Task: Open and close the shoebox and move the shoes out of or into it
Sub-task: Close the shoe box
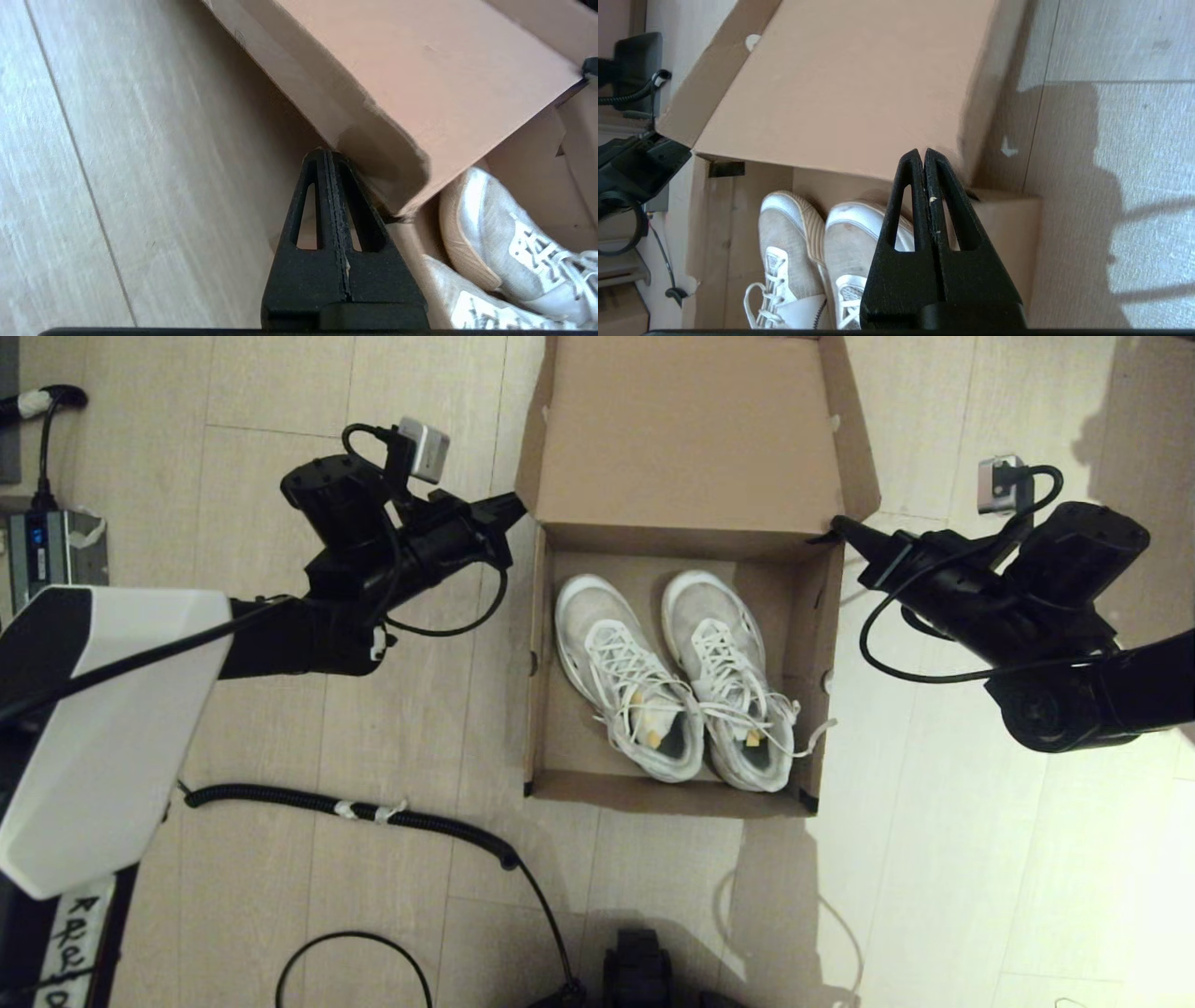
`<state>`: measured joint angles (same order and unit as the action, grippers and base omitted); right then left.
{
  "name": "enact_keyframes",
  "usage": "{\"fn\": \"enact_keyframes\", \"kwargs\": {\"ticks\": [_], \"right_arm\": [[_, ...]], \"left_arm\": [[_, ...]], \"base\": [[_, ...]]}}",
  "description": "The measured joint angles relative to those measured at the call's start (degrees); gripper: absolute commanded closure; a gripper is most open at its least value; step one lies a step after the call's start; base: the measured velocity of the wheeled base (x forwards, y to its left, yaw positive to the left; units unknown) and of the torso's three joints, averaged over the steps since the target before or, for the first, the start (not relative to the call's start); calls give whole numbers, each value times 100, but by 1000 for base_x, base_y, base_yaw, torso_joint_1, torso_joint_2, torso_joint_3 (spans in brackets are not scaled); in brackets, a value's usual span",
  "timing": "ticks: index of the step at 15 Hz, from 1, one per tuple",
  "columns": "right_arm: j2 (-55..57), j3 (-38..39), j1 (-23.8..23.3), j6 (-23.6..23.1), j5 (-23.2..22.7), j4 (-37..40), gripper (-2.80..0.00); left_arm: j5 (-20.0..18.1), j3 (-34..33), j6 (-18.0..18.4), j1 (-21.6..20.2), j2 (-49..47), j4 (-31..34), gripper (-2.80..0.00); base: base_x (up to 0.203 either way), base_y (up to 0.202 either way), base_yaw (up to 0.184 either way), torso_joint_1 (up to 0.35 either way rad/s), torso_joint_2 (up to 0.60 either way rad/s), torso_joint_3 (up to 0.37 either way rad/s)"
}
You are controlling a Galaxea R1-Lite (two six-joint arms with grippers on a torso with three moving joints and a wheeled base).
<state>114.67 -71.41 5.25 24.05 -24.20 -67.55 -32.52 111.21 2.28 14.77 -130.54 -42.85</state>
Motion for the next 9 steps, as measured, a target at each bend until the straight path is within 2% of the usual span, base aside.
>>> {"fn": "enact_keyframes", "kwargs": {"ticks": [9], "right_arm": [[-174,-74,0,-2,90,143,0]], "left_arm": [[0,-5,-35,104,115,18,0]], "base": [[0,0,0,0,0,0]]}}
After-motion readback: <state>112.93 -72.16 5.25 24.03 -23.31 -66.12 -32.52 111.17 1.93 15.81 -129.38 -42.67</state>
